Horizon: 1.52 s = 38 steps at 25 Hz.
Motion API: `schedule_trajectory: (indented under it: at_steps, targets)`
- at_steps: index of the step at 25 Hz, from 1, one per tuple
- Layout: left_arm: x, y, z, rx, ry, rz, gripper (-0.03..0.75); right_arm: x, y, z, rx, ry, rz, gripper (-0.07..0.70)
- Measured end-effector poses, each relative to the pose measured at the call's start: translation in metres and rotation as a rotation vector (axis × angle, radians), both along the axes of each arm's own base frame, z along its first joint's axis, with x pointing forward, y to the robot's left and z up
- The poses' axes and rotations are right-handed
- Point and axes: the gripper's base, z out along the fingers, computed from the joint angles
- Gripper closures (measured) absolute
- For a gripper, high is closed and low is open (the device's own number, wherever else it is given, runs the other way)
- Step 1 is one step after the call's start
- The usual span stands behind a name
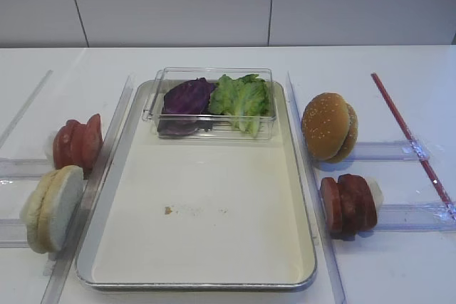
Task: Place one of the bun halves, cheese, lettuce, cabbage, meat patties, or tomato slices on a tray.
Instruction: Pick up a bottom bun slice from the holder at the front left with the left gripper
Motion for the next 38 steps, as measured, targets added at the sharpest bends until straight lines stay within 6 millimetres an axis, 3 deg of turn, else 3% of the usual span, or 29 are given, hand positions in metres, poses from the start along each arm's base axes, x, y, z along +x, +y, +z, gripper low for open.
schedule_trajectory:
  at_steps: [29, 34, 38]
  targets:
    - [0.000, 0.000, 0.001, -0.001, -0.007, -0.002, 0.211, 0.000, 0.000, 0.000, 0.000, 0.000, 0.000, 0.157]
    - [-0.003, 0.000, 0.030, -0.002, -0.030, 0.000, 0.212, 0.000, 0.000, 0.000, 0.002, 0.000, -0.007, 0.157]
    - [0.006, 0.000, 0.060, -0.004, -0.012, -0.003, 0.212, 0.000, -0.001, 0.000, 0.002, 0.000, -0.009, 0.157]
